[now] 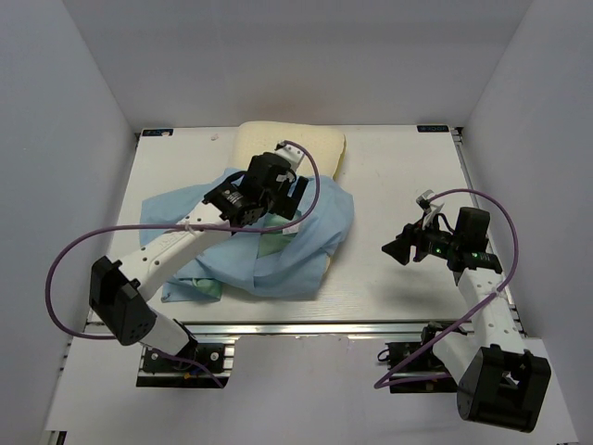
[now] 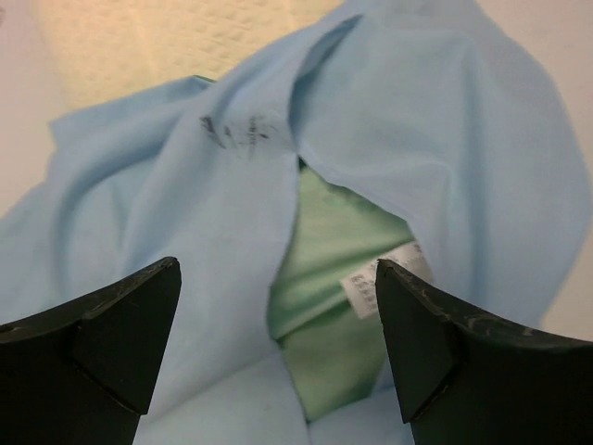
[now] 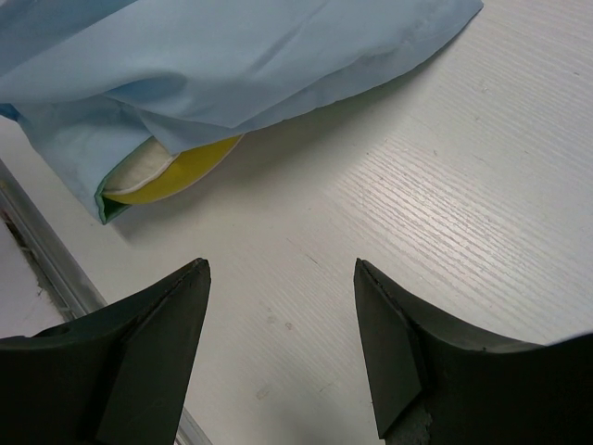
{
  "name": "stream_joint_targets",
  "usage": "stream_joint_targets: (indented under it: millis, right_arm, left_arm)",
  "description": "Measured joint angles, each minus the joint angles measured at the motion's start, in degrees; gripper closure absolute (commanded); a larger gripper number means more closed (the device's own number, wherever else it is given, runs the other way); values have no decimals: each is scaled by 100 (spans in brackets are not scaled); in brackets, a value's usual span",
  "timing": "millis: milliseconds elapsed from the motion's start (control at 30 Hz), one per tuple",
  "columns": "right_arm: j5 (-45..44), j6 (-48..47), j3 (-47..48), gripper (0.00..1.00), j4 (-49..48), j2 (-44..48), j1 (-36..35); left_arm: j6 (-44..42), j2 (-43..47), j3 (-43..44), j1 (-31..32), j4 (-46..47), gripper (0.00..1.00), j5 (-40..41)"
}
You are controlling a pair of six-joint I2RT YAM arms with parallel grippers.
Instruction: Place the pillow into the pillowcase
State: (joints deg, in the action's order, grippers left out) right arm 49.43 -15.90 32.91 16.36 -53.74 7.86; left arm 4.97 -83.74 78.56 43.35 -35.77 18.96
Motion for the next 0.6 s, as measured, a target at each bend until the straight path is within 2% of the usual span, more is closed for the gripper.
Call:
stream_joint_targets:
  millis: [133, 300, 600]
  right_arm:
    - [2, -15, 0, 31, 0, -13, 0]
    - [2, -20, 0, 31, 2, -107, 0]
    - [0, -20, 0, 31, 9, -144, 0]
  left_arm:
    - [-400, -179, 173, -13, -142, 11, 389]
    - [-616, -210, 35, 0, -267, 20, 494]
    - [-772, -243, -319, 33, -415, 26, 352]
